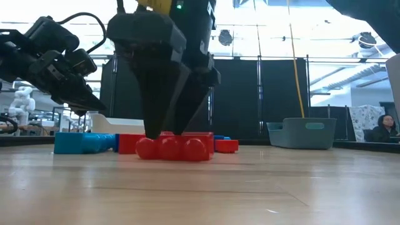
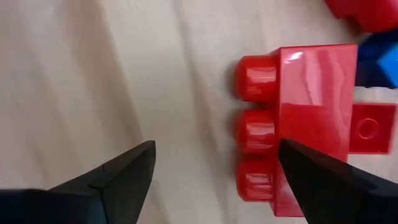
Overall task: Sort blocks by size
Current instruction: Put the large 3 stud red game piece into the blue bin
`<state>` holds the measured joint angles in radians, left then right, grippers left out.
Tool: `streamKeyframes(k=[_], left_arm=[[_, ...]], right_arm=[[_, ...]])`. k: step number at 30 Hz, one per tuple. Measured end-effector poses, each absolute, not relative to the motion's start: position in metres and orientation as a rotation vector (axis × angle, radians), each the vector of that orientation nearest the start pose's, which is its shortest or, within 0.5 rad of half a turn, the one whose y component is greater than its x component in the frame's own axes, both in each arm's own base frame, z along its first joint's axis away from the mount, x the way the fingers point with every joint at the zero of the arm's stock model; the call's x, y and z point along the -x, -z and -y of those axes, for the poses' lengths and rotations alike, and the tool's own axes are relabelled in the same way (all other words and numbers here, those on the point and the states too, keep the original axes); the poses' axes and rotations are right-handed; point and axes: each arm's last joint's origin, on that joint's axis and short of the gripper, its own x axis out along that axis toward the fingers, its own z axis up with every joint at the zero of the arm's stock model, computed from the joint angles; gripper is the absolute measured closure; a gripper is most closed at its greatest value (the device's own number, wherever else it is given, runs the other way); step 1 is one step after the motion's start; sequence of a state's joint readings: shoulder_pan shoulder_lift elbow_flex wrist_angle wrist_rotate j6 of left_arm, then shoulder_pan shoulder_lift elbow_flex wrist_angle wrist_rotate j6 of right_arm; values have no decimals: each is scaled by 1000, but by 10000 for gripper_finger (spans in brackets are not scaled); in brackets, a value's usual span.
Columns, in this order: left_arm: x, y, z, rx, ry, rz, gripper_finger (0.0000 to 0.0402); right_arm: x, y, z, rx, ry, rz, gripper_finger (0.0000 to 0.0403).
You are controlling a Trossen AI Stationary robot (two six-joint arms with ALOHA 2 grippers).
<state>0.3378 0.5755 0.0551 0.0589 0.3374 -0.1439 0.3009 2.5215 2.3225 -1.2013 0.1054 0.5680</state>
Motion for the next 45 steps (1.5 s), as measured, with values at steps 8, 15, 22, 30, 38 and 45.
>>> streamKeyframes(k=[8,15,22,30,38,45], left_arm=[[-122,-135,-33,295,-33,-437,391],[-121,-134,-33,297,-35,-451,391],[-121,-133,-32,299,-35,-461,391],[-121,-133,-32,275,-30,-461,391],[-121,-133,-32,276,-30,-460,391],[-120,-132,-32,280,-30,-472,391]], right_arm=[[-475,-191,-145,-108,254,-1355,87],[-479,-185,-130,-43,240,-1377,88],[-487,-186,-113,-61,245,-1352,88],[-493,-177,-118,-57,213,-1318,88],[-498,-144,-116,-61,216,-1390,92],[-498,-141,-116,-62,212,-1399,169]])
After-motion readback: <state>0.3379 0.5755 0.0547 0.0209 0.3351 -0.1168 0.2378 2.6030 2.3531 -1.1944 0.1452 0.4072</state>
